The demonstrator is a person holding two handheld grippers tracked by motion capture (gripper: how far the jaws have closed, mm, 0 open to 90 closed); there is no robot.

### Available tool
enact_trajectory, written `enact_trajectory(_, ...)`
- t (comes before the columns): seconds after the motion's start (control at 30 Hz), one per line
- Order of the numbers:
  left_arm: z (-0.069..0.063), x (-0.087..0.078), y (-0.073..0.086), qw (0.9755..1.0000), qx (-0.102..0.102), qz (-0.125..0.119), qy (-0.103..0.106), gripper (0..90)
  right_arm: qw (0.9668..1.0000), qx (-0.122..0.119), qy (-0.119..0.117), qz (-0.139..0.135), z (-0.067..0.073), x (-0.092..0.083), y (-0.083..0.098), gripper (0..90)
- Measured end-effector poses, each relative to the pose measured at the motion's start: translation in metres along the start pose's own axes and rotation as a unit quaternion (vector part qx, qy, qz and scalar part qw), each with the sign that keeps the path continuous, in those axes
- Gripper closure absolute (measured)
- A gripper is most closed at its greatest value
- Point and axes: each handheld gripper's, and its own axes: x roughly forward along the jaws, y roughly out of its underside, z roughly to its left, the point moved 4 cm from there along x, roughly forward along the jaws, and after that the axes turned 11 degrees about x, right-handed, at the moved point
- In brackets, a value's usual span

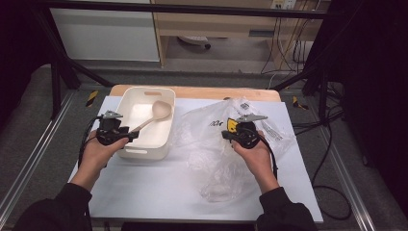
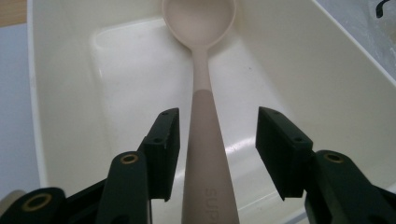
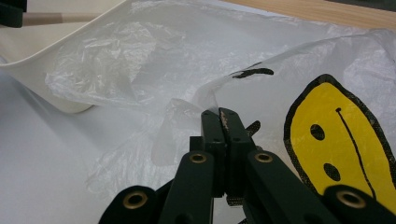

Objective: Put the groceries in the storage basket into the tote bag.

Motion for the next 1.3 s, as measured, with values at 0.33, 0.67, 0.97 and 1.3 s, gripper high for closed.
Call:
enact_trajectory(0.33,0.0,0.0025,0.0018,1.0,-0.003,0.006,-0.001,54.2,1.0,0.001,-0.001,0.001,-0.0005,0.0,0.0003,90.0)
enact_trajectory(0.67,0.0045,0.0041,0.0062,0.9999,-0.011,0.001,-0.005,60.5,1.0,0.002,-0.002,0.005,-0.0003,0.0006,0.001,90.0)
enact_trajectory(0.97,0.0038,0.0075,0.0048,0.9999,-0.005,0.011,-0.006,60.4,1.0,0.002,-0.002,0.006,-0.0007,0.0006,0.0012,90.0)
enact_trajectory(1.3,0.0055,0.0089,0.0062,0.9996,-0.009,0.026,0.004,69.2,1.0,0.003,-0.002,0.006,-0.0007,0.0008,0.0014,90.0)
